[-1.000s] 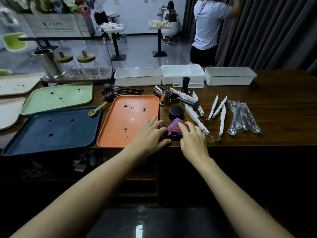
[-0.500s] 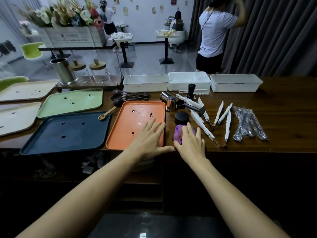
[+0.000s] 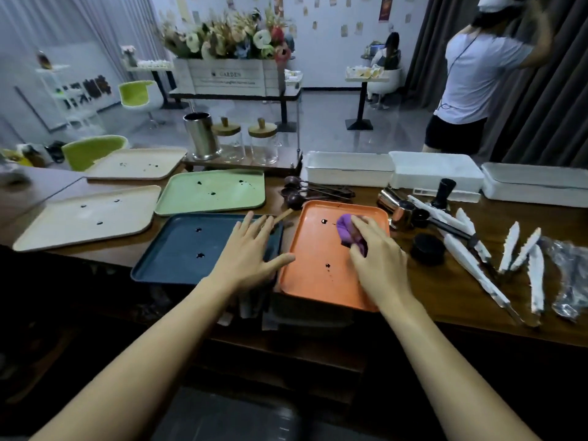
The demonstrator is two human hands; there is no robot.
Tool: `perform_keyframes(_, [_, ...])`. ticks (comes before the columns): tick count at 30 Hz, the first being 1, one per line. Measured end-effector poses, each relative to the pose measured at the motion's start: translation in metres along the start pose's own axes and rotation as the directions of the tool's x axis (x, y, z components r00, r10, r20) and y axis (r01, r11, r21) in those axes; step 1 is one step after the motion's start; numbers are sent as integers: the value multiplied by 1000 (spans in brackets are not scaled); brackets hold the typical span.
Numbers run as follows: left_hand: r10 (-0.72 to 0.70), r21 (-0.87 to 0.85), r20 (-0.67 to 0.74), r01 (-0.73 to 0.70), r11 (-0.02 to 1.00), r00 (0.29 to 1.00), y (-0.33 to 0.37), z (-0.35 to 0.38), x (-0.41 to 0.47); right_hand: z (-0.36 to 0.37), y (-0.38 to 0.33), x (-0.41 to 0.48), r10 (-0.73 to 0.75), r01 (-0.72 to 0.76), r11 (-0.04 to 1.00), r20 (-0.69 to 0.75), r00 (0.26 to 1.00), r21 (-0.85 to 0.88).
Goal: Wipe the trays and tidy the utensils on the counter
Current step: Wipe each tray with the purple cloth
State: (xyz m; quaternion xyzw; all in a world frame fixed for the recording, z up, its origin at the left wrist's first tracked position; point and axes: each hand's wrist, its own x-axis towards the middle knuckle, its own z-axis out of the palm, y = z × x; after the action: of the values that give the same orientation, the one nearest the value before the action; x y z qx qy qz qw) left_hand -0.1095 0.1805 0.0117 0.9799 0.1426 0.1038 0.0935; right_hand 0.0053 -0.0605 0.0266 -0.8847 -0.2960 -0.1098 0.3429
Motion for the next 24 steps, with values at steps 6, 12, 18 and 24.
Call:
perform_keyframes(6, [-137,-7,-68,137,991,988,-128,-33,-1,99,-110,43,-189,176,977,108,976,116])
perform_keyframes(12, [-244,7,-106,246,969,964,-253,-66,-5,198,-218,84,-314,277,938,174,933,207])
perform_keyframes(18, [-375,-28,-77,374,927,924,-341,-75,7,273,-276,131,-397,340,905,223,890,254])
perform_keyframes(24, [-465,-88,-113,458,885,878,-407,-86,29,333,-315,195,-459,394,880,262,849,267])
